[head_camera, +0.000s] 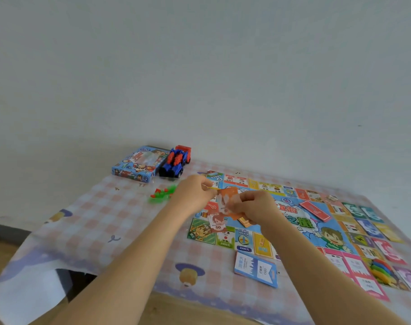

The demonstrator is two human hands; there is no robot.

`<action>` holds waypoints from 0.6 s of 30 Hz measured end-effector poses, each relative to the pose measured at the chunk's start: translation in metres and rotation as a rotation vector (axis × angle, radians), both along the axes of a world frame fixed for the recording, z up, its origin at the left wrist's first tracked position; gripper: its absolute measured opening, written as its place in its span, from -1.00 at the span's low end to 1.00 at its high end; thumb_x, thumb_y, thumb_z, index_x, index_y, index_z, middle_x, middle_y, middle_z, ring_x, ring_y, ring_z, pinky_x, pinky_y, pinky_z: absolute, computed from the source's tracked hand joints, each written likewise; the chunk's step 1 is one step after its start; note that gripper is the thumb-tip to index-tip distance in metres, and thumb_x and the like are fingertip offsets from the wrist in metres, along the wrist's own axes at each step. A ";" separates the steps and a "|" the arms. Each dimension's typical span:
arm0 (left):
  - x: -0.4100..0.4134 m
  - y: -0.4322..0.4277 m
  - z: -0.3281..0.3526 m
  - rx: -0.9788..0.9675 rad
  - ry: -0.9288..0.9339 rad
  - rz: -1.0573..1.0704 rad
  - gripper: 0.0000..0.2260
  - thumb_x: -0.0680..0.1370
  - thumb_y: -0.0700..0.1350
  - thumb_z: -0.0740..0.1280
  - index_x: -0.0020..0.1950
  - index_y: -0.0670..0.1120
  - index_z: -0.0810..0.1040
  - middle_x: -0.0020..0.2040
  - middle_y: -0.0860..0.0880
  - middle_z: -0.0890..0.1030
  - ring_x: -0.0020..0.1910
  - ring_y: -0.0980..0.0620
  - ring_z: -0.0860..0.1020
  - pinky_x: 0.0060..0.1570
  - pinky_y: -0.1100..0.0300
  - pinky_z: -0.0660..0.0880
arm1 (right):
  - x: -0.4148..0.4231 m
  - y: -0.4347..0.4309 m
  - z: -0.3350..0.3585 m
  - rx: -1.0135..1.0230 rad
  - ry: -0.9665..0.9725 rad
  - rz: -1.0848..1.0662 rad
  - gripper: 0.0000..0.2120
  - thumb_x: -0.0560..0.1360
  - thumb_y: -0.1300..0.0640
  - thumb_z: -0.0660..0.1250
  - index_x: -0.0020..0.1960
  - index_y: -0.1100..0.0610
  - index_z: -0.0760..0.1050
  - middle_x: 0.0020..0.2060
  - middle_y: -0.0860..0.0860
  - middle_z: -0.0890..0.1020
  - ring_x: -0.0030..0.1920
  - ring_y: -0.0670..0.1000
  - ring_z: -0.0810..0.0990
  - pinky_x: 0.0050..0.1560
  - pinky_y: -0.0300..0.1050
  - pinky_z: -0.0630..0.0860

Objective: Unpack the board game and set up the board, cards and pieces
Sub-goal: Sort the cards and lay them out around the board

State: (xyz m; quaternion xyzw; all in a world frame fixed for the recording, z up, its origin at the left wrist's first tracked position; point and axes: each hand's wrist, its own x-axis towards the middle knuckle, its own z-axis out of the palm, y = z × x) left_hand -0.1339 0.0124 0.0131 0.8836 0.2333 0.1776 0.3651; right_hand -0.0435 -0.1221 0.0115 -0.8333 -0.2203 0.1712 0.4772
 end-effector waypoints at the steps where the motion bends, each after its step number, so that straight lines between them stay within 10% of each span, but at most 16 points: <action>1: 0.004 -0.003 -0.002 -0.055 0.012 -0.026 -0.64 0.55 0.01 0.32 0.31 -0.09 0.49 0.16 -0.06 0.60 0.00 0.00 0.61 0.08 0.09 0.54 | 0.001 -0.004 0.003 0.030 0.029 -0.009 -0.92 0.39 0.18 0.49 -0.18 0.19 0.63 -0.51 0.01 0.56 -0.59 -0.10 0.35 -0.54 -0.26 0.29; 7: 0.016 -0.021 -0.002 -0.222 -0.058 -0.053 -0.85 0.52 -0.09 0.39 -0.01 -0.15 0.62 -0.24 -0.01 0.63 -0.32 0.05 0.61 -0.25 0.20 0.59 | 0.007 -0.017 0.007 0.085 0.129 -0.035 -0.92 0.47 0.12 0.42 -0.14 0.14 0.62 -0.47 0.04 0.44 -0.51 -0.05 0.25 -0.57 -0.28 0.22; 18: 0.018 -0.016 -0.014 -0.067 0.018 0.027 -0.78 0.49 -0.13 0.42 0.12 -0.04 0.57 -0.02 -0.08 0.66 -0.32 0.04 0.64 -0.27 0.17 0.58 | 0.017 -0.034 -0.001 0.105 0.037 -0.099 -0.93 0.39 0.19 0.50 -0.19 0.12 0.60 -0.43 0.04 0.58 -0.45 0.03 0.39 -0.44 -0.16 0.35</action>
